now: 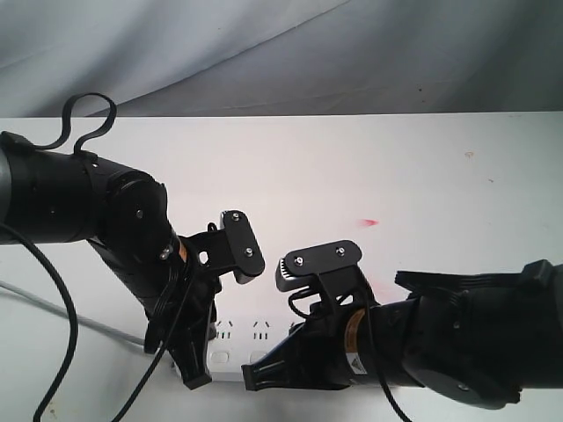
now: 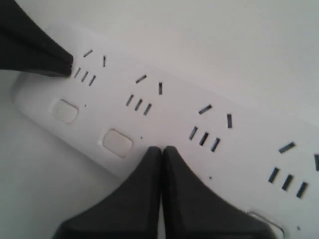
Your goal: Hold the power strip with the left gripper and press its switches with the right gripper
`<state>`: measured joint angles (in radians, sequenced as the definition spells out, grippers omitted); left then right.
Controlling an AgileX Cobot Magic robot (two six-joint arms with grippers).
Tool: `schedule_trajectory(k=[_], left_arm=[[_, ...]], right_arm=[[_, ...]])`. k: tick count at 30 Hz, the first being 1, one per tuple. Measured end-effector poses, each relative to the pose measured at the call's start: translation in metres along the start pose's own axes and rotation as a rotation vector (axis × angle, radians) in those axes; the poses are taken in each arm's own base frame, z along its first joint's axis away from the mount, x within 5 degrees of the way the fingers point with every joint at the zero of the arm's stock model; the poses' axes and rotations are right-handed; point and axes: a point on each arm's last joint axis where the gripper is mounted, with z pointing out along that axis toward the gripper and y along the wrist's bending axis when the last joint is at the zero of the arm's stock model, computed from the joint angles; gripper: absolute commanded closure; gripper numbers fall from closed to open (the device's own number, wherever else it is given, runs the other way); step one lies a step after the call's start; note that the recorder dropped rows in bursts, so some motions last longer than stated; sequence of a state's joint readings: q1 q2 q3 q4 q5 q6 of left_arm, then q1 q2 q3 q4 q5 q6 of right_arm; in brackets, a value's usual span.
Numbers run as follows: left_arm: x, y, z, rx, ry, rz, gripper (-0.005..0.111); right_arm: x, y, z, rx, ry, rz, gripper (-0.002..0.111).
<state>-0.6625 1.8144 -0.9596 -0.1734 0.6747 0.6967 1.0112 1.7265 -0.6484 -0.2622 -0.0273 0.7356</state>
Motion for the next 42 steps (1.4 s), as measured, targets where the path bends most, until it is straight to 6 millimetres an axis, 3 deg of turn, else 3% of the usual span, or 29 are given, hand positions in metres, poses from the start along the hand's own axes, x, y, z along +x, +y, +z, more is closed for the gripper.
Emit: schedule_trajectory(k=[4, 13, 23, 27, 33, 38, 42], left_arm=[[0.0, 0.0, 0.0, 0.0, 0.0, 0.0, 0.107], [0.0, 0.0, 0.0, 0.0, 0.0, 0.0, 0.107], [-0.001, 0.0, -0.008, -0.018, -0.03, -0.06, 0.107], [-0.005, -0.002, -0.039, -0.075, -0.134, -0.125, 0.107], [-0.001, -0.012, -0.103, -0.164, -0.348, -0.234, 0.107], [0.024, -0.034, -0.153, -0.214, -0.528, -0.315, 0.107], [0.052, -0.054, -0.175, -0.234, -0.655, -0.388, 0.107]], right_arm=[[0.001, -0.002, -0.016, 0.041, 0.025, -0.012, 0.108], [-0.014, 0.004, -0.058, 0.002, -0.091, -0.033, 0.108], [-0.006, -0.013, -0.091, 0.19, -0.002, -0.111, 0.108], [-0.008, -0.015, -0.121, 0.197, -0.065, -0.089, 0.108], [-0.002, -0.023, -0.175, 0.206, -0.165, -0.028, 0.108], [0.015, -0.032, -0.223, 0.154, -0.261, 0.055, 0.108], [0.033, -0.037, -0.255, 0.059, -0.329, 0.13, 0.108]])
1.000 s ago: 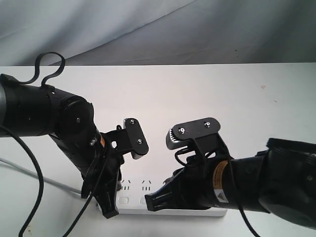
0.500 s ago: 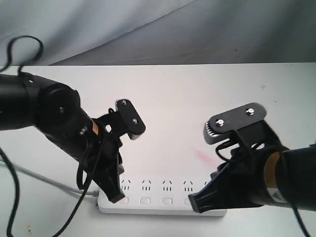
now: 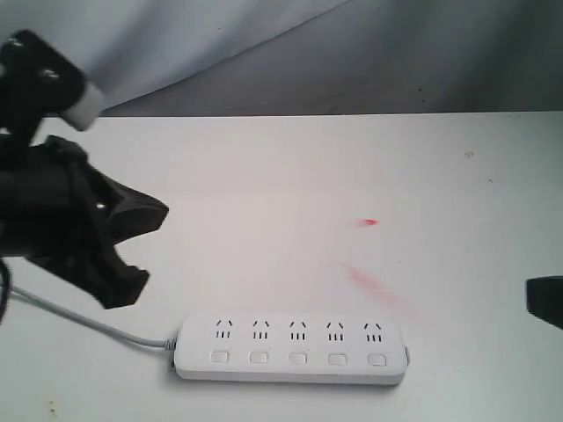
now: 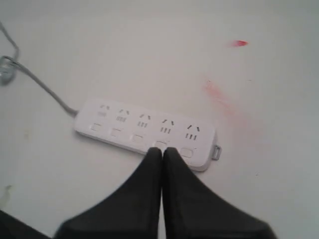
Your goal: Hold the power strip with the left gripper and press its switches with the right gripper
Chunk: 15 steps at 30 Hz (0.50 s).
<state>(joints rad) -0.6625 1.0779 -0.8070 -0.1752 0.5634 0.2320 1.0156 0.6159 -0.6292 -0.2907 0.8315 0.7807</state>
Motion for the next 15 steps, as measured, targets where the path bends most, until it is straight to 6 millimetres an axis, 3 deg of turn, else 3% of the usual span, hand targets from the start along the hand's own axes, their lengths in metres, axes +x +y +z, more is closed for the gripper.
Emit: schedule_trajectory(k=[6, 11, 15], left_arm=[[0.039, -0.007, -0.052, -0.014, -0.224, -0.145, 0.107], [0.071, -0.01, -0.073, -0.009, -0.333, -0.237, 0.107], [0.093, -0.011, -0.077, -0.016, -0.373, -0.286, 0.107]], right_arm=[[0.024, -0.019, -0.04, -0.134, -0.077, 0.097, 0.108], [0.058, -0.036, -0.038, -0.181, -0.067, 0.153, 0.108], [0.076, -0.047, -0.038, -0.226, -0.092, 0.219, 0.108]])
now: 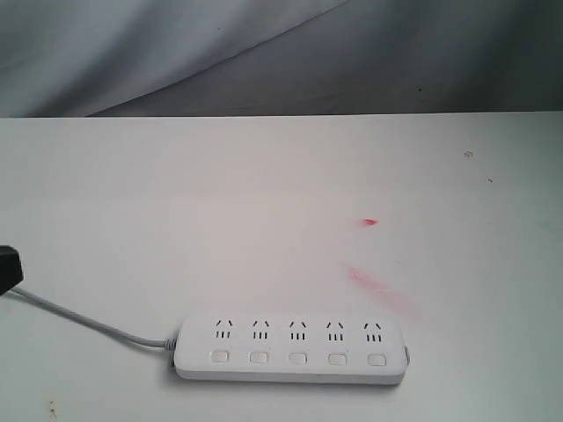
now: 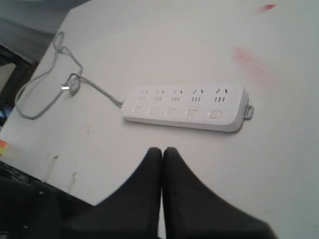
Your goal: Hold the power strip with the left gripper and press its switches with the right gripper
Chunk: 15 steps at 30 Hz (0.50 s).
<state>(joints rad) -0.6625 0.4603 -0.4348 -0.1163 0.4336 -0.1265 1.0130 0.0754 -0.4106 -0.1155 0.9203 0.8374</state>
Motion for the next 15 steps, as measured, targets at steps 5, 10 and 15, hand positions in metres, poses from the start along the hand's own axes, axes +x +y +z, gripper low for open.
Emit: schedule_trajectory(k=[5, 10, 15], left_arm=[[0.02, 0.009, 0.0, -0.05, -0.002, -0.018, 0.107], [0.038, 0.016, 0.01, -0.055, -0.056, -0.058, 0.107], [0.057, 0.02, 0.019, -0.026, -0.116, -0.087, 0.107]], right_arm=[[0.005, -0.004, -0.007, -0.019, -0.063, 0.066, 0.108], [0.014, -0.004, 0.006, -0.017, -0.083, 0.105, 0.108], [0.026, -0.009, 0.034, -0.064, -0.165, 0.152, 0.108]])
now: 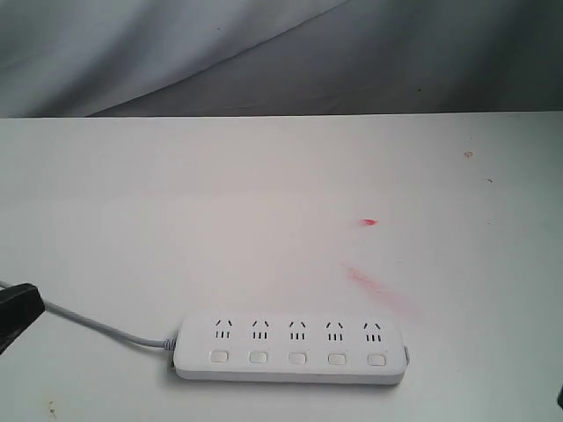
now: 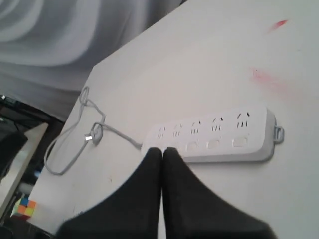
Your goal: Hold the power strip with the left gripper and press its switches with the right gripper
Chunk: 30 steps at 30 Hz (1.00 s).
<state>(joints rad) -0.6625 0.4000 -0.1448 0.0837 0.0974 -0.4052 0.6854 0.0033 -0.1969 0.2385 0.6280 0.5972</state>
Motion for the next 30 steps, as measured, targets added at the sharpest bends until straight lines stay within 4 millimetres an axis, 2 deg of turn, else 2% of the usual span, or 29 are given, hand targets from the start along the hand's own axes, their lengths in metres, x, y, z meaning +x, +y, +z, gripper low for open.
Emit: schedule_trajectory(k=[7, 11, 16, 19, 24, 30], left_arm=[[0.027, 0.016, 0.004, -0.071, -0.014, -0.026, 0.107], [0.027, 0.026, 0.003, -0.166, -0.076, -0.057, 0.107], [0.023, 0.037, 0.0, -0.278, -0.127, -0.085, 0.107], [0.022, 0.039, -0.001, -0.31, -0.137, -0.088, 0.107], [0.022, 0.04, -0.001, -0.32, -0.131, -0.052, 0.107], [0.026, 0.041, -0.001, -0.334, -0.092, -0.042, 0.107]], right_arm=[[0.013, -0.023, 0.024, 0.021, -0.13, 0.023, 0.108], [0.013, -0.027, 0.027, 0.026, -0.2, -0.027, 0.108], [0.002, -0.025, 0.025, 0.05, -0.333, -0.179, 0.108], [-0.005, -0.026, 0.022, 0.102, -0.408, -0.348, 0.108], [-0.009, -0.029, 0.02, 0.211, -0.428, -0.64, 0.108], [-0.01, -0.03, 0.02, 0.236, -0.43, -0.695, 0.108]])
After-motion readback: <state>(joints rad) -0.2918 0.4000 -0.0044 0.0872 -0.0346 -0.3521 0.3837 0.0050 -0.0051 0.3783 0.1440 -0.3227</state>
